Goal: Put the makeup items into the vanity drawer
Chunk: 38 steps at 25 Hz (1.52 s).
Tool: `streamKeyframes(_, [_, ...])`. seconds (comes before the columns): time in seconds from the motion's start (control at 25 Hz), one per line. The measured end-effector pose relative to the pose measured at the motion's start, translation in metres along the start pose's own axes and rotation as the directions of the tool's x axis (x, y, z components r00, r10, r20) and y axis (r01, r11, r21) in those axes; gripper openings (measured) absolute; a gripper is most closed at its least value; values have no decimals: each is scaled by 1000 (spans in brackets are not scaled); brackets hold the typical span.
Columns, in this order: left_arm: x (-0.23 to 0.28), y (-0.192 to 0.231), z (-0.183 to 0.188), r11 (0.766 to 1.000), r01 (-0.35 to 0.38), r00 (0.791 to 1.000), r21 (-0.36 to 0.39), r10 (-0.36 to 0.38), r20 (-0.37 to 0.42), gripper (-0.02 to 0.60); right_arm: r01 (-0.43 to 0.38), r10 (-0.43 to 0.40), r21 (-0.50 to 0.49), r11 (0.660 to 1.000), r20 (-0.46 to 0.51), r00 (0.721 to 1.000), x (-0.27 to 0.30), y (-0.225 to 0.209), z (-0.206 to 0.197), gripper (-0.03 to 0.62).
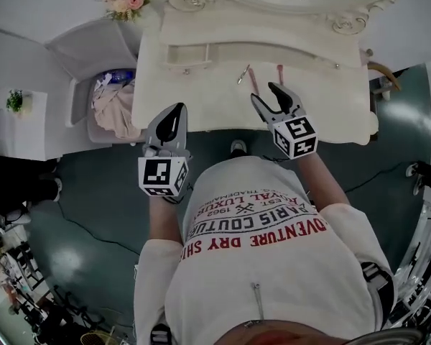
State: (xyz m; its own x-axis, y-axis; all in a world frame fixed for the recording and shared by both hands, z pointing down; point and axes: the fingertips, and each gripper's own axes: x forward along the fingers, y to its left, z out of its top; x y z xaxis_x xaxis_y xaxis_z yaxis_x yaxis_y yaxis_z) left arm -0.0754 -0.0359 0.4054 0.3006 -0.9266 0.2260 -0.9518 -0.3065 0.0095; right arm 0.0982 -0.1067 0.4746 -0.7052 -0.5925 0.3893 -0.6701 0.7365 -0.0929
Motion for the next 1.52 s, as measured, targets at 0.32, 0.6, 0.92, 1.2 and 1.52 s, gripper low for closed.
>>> streamKeyframes(0.32, [66, -12, -3, 998, 59, 998, -6, -59, -31, 11, 25, -21, 28, 999, -132, 991, 21, -50, -30, 213])
streamKeyframes(0.6, [104, 6, -10, 988, 153, 986, -15, -153, -72, 11, 87, -58, 80, 993, -317, 946, 52, -61, -73, 213])
streamKeyframes(0.92, [123, 24, -29, 959, 283, 946, 23, -275, -170, 11, 231, -143, 123, 965, -489, 860, 72, -64, -124, 201])
streamKeyframes(1.2, [126, 36, -41, 940, 340, 925, 17, -331, -188, 11, 349, -242, 105, 931, -539, 807, 77, -72, -139, 105])
streamKeyframes(1.52, [122, 47, -33, 936, 352, 924, 24, -344, -167, 11, 348, -270, 64, 935, -504, 820, 78, -75, -105, 51])
